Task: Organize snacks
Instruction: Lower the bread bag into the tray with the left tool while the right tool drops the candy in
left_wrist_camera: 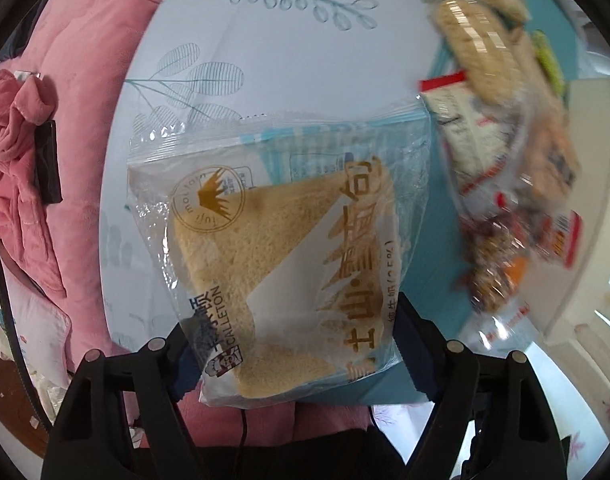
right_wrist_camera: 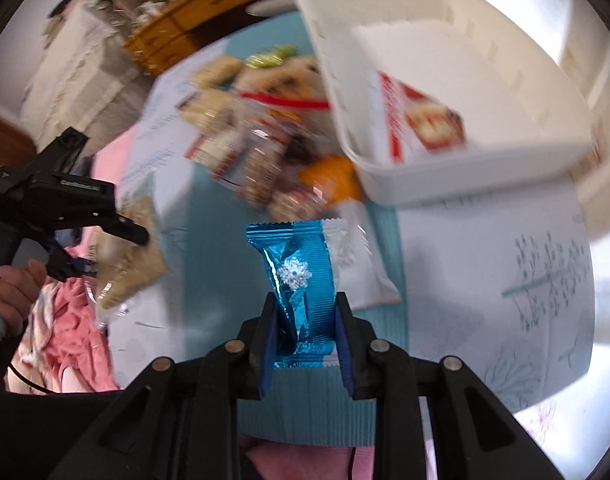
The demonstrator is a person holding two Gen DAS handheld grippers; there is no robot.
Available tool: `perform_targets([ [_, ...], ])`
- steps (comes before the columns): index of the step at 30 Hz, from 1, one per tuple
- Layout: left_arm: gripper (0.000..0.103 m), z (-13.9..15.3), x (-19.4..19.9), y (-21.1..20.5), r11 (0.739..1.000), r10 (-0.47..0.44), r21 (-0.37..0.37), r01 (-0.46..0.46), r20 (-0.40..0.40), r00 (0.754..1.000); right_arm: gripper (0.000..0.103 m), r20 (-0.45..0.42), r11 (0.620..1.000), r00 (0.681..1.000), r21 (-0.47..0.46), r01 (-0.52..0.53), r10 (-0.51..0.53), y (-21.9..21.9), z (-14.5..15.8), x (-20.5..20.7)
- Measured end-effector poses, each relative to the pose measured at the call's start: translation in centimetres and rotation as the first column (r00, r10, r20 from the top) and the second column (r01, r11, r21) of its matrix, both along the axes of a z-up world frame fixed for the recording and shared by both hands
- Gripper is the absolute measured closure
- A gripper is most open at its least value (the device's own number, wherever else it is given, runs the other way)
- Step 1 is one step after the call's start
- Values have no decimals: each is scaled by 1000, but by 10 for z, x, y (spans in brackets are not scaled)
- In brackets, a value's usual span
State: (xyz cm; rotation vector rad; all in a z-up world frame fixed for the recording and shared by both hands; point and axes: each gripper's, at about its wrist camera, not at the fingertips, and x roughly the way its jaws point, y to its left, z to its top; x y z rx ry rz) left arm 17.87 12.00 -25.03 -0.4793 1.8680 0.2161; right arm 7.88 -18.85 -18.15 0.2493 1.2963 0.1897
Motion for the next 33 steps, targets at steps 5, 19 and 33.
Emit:
perform_targets([
  [5, 22, 45, -9, -22, 1000, -13, -24, 14, 61, 998, 77, 72, 995, 994, 33, -89, 87, 8, 31, 11],
  [19, 22, 146, 6, -129, 994, -76, -55, 93, 254, 964, 77, 265, 971, 938, 30, -238, 221, -13, 100, 37],
  [33, 22, 169, 49, -233, 970, -173, -79, 231, 449, 877, 77, 357, 978, 914, 3, -210, 195, -99, 121, 55],
])
